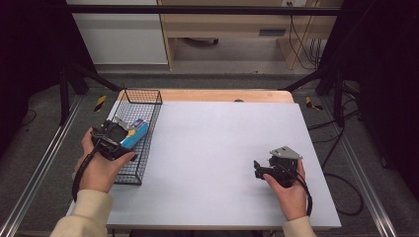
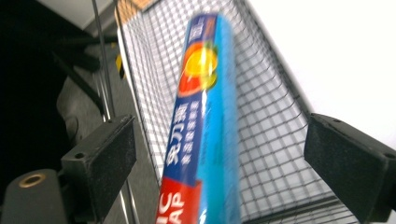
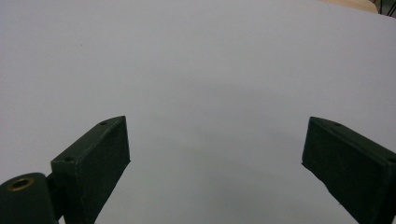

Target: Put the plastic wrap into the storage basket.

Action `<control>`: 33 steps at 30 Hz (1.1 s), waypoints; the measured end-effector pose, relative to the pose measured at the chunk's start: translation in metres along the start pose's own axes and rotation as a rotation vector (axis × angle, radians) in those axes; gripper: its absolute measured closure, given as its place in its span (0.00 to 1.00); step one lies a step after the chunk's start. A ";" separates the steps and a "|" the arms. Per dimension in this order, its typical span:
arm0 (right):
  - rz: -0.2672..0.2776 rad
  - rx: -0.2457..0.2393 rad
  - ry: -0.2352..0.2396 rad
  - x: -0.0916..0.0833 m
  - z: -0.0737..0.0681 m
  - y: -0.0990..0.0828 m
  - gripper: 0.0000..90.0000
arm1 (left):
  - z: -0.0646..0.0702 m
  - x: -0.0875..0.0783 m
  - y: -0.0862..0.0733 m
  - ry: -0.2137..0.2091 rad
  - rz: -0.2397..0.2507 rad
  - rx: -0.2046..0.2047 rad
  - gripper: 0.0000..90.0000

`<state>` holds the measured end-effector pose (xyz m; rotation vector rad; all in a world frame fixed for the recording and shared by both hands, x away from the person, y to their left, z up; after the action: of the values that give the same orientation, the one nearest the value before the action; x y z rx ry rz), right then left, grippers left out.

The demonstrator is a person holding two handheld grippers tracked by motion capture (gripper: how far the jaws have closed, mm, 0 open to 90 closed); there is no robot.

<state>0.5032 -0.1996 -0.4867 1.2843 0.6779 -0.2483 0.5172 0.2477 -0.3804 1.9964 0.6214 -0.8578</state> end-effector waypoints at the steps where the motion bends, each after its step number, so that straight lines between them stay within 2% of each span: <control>1: 0.001 -0.004 -0.003 0.000 0.000 0.000 0.09 | 0.003 -0.002 0.003 -0.012 0.021 0.000 0.10; 4: 0.002 -0.007 -0.006 0.000 0.000 0.000 0.09 | 0.009 -0.007 0.008 -0.025 0.069 0.004 0.09; 5: 0.007 -0.008 -0.005 -0.001 0.000 0.001 0.09 | 0.013 -0.010 0.012 -0.043 0.095 0.004 0.09; 6: 0.007 -0.008 -0.005 -0.001 0.000 0.001 0.09 | 0.013 -0.010 0.012 -0.043 0.095 0.004 0.09; 8: 0.008 -0.014 -0.009 -0.002 0.000 0.001 0.08 | 0.018 -0.012 0.015 -0.079 0.119 0.008 0.09; 9: 0.010 -0.014 -0.010 -0.002 0.000 0.001 0.08 | 0.022 -0.014 0.018 -0.095 0.145 0.003 0.08; 13: 0.033 -0.022 -0.017 -0.007 0.002 0.005 0.07 | 0.035 -0.020 0.029 -0.155 0.239 0.027 0.06; 16: 0.055 -0.019 -0.005 -0.010 0.004 0.007 0.06 | 0.049 -0.022 0.038 -0.221 0.332 0.045 0.06; 17: 0.071 -0.014 0.012 -0.012 0.004 0.008 0.06 | 0.058 -0.021 0.044 -0.271 0.392 0.063 0.05; 18: 0.071 -0.014 0.012 -0.012 0.004 0.008 0.06 | 0.058 -0.021 0.044 -0.271 0.392 0.063 0.04; 22: 0.106 -0.038 0.043 -0.016 0.004 0.008 0.05 | 0.088 -0.010 0.051 -0.399 0.493 0.094 0.04; 24: 0.111 -0.082 0.045 -0.018 0.002 0.007 0.05 | 0.104 -0.002 0.050 -0.456 0.529 0.104 0.04; 25: 0.106 -0.111 0.027 -0.020 0.002 0.006 0.05 | 0.112 0.002 0.049 -0.481 0.554 0.107 0.05; 26: 0.106 -0.111 0.027 -0.020 0.002 0.006 0.05 | 0.118 0.006 0.047 -0.502 0.573 0.107 0.05; 27: 0.109 -0.135 0.007 -0.024 0.004 0.006 0.06 | 0.133 0.014 0.041 -0.552 0.605 0.109 0.06; 28: 0.109 -0.135 0.007 -0.024 0.004 0.006 0.06 | 0.133 0.014 0.041 -0.552 0.605 0.109 0.06; 30: 0.114 -0.142 -0.010 -0.029 0.005 0.003 0.06 | 0.146 0.021 0.031 -0.598 0.625 0.131 0.06; 33: 0.153 -0.097 -0.015 -0.038 0.007 -0.009 0.06 | 0.150 0.027 0.019 -0.625 0.646 0.120 0.06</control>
<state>0.4714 -0.2164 -0.4706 1.2337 0.5689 -0.0983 0.4971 0.1124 -0.4511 1.7188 -0.4179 -1.0341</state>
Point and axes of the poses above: each handheld gripper's, and its own axes: x roughly forward along the jaws, y roughly out of its top, z roughly to its right, the point moved 6 cm from there along x, roughly forward along the jaws, and after that the axes turned 4 degrees about -x, right-handed, at the moved point
